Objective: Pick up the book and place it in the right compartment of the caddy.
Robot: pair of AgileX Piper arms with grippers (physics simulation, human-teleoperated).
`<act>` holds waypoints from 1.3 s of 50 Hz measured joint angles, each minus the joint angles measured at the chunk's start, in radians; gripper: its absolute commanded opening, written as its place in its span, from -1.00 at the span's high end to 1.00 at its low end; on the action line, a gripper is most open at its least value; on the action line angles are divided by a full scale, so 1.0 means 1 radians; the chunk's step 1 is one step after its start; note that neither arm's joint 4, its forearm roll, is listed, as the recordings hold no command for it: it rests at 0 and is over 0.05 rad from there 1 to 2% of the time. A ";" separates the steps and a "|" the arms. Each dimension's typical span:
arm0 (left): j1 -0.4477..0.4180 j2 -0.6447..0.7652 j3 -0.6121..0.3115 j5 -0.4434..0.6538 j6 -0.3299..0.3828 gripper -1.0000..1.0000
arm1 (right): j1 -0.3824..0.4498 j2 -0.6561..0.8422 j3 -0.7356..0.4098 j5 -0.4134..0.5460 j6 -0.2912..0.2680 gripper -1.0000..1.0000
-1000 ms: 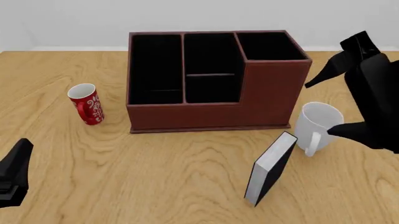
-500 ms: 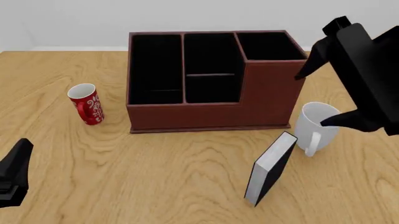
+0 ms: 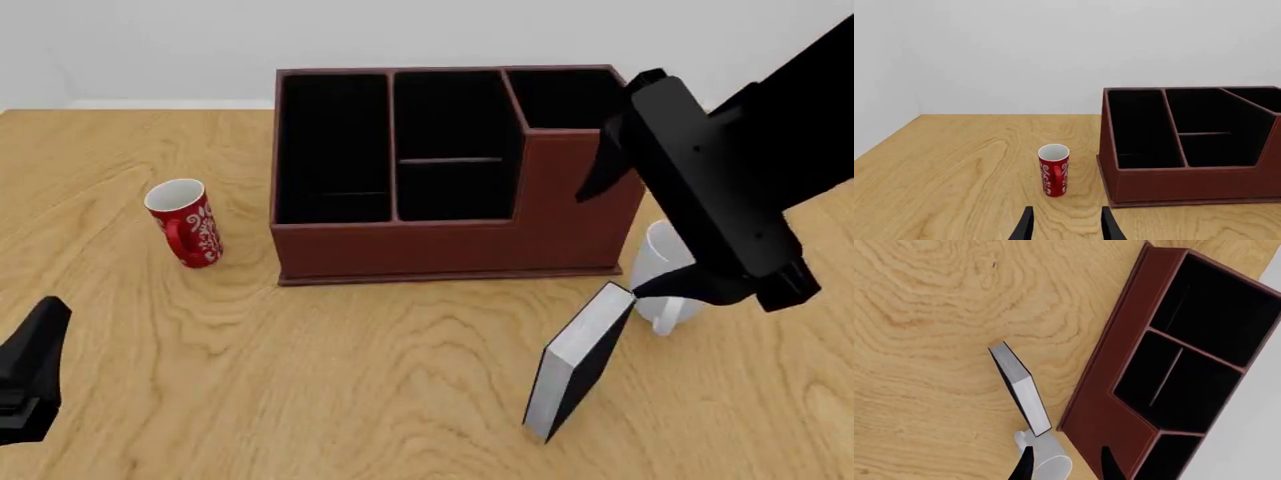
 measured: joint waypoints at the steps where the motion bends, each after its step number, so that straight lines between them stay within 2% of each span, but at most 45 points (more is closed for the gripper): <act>1: 0.000 0.000 0.000 0.000 0.000 -1.00 | 0.005 0.002 0.002 0.000 0.005 -1.00; 18: 0.000 0.000 0.000 0.000 0.000 -1.00 | 0.069 0.024 0.050 0.001 0.081 -1.00; 40: 0.000 0.000 0.000 0.000 0.000 -1.00 | 0.098 0.034 0.113 0.001 0.151 -1.00; 50: 0.000 0.000 0.000 0.000 0.000 -1.00 | 0.087 0.035 0.139 0.001 0.155 -1.00; 65: 0.000 0.000 0.000 0.000 0.000 -1.00 | 0.037 0.041 0.161 0.001 0.117 -1.00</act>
